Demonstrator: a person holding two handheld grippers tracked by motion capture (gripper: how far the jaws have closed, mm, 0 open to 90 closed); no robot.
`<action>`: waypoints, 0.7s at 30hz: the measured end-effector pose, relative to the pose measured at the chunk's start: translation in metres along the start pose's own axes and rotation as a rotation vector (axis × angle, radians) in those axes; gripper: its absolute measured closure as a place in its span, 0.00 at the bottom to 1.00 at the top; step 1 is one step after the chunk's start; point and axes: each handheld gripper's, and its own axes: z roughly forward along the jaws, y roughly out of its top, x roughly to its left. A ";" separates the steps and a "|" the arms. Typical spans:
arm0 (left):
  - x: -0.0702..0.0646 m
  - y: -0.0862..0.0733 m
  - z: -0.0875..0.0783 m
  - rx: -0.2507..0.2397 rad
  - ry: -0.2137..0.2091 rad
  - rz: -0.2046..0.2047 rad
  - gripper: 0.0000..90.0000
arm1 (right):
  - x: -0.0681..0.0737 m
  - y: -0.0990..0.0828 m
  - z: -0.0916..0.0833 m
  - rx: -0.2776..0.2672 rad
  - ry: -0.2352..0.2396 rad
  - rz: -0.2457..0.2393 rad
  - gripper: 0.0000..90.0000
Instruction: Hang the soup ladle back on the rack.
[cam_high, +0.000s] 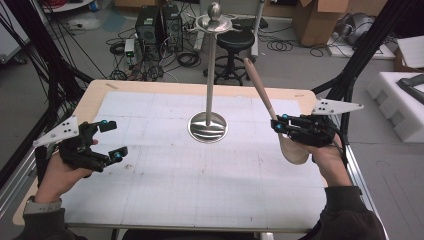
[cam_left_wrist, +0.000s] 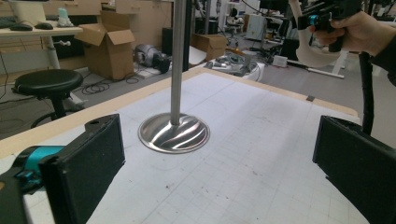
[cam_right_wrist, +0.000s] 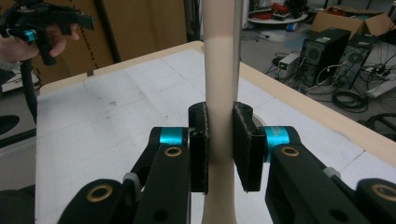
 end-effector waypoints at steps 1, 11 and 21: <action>0.000 0.000 0.000 -0.001 -0.001 0.000 0.03 | -0.001 0.001 -0.001 0.002 0.001 0.001 0.87; 0.001 0.000 -0.002 -0.007 -0.002 -0.005 0.03 | -0.009 0.014 -0.002 0.006 0.000 -0.007 0.87; 0.000 0.000 -0.002 -0.006 -0.003 -0.005 0.03 | -0.016 0.027 0.000 0.013 -0.014 -0.010 0.87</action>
